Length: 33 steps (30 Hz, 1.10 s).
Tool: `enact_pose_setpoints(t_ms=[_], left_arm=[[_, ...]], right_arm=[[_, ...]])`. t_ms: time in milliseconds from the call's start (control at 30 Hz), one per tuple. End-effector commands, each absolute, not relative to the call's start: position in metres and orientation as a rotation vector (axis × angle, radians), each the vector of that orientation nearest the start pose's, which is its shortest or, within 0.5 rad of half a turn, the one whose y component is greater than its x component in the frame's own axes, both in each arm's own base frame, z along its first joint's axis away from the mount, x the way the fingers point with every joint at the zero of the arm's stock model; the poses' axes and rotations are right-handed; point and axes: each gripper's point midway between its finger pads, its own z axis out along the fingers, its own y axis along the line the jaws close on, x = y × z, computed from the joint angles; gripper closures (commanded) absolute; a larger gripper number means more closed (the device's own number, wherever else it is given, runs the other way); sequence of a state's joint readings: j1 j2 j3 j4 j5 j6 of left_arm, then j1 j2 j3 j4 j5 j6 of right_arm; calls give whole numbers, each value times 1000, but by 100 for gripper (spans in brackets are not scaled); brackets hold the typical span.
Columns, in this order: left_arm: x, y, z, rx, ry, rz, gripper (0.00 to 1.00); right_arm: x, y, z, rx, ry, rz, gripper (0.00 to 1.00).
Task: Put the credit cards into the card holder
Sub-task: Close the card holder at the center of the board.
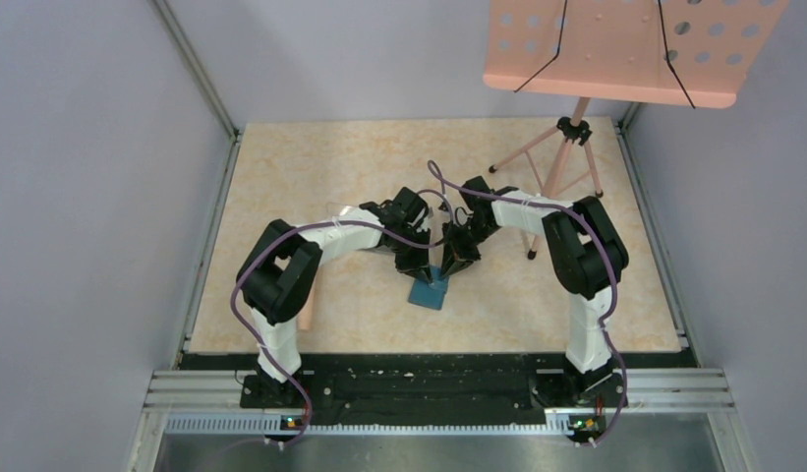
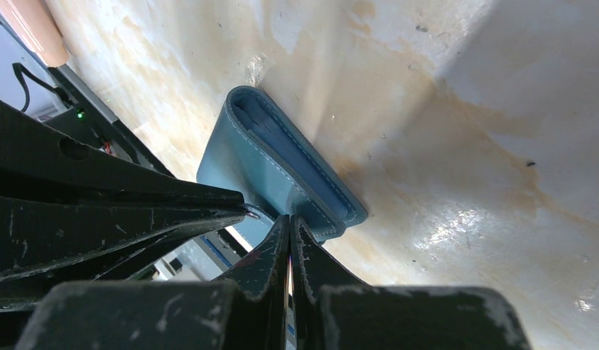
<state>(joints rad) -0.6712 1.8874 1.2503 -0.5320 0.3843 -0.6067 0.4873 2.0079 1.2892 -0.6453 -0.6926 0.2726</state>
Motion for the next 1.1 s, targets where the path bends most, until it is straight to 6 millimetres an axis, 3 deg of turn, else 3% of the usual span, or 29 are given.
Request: enact_pose_setpoints(t_ms=[0, 333, 633, 833, 1067], left_arm=[[253, -311, 43, 214, 2931, -809, 100], [251, -311, 38, 213, 2942, -807, 100], [251, -311, 37, 213, 2943, -806, 100], [250, -310, 35, 211, 2946, -801, 100], [249, -309, 33, 209, 2952, -793, 100]], right_arm=[[258, 272, 21, -457, 2996, 1069, 100], [262, 274, 32, -491, 2952, 1087, 100], [250, 294, 63, -648, 2805, 1282, 100], [235, 293, 55, -687, 2853, 1272, 100], [230, 284, 38, -679, 2925, 1192, 100]])
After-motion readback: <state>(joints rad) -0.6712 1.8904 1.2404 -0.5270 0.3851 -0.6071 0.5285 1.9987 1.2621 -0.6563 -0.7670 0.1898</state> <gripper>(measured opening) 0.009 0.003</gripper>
